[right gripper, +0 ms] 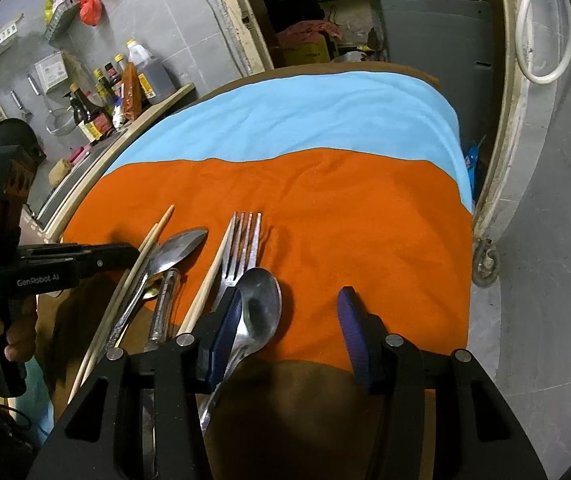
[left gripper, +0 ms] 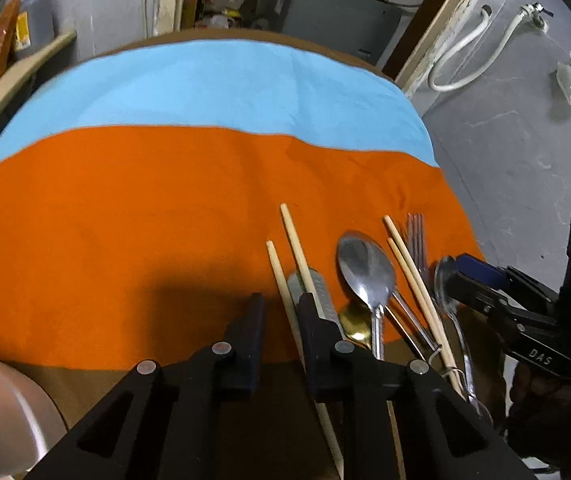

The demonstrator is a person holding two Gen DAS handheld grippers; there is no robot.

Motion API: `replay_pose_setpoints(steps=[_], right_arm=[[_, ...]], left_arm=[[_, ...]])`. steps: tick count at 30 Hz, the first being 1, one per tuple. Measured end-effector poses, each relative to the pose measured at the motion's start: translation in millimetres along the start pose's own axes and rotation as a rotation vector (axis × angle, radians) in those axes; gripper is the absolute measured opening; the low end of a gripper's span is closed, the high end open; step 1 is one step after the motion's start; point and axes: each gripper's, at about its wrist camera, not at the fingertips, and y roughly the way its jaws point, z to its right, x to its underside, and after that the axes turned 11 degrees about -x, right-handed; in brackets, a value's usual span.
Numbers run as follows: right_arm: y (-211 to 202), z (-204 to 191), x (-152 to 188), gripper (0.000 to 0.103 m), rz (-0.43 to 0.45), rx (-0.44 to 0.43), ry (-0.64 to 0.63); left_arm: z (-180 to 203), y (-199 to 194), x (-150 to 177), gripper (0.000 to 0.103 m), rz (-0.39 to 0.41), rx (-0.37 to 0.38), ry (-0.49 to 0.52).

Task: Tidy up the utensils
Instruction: 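Close the left tool on a wooden chopstick while the right tool grasps a fork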

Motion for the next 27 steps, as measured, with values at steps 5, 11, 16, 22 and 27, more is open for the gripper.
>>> replay_pose_setpoints(steps=[5, 11, 16, 22, 27], right_arm=[[5.1, 2.8, -7.6, 0.042, -0.038, -0.025, -0.037], [11.7, -1.7, -16.4, 0.040, -0.105, -0.062, -0.123], [10.0, -0.9, -19.3, 0.013, -0.127, -0.084, -0.095], [-7.1, -2.6, -14.0, 0.003, -0.089, -0.096, -0.054], [-35.2, -16.6, -3.6, 0.002, -0.014, -0.057, -0.050]], left_arm=[[-2.6, 9.5, -10.2, 0.016, -0.053, 0.044, -0.010], [-4.8, 17.9, -18.4, 0.016, -0.112, 0.091, -0.010], [2.7, 18.4, -18.2, 0.008, -0.115, 0.072, -0.012], [-2.3, 14.0, -12.7, 0.005, -0.120, 0.090, -0.095], [-12.1, -13.8, 3.9, 0.005, -0.033, 0.094, -0.153]])
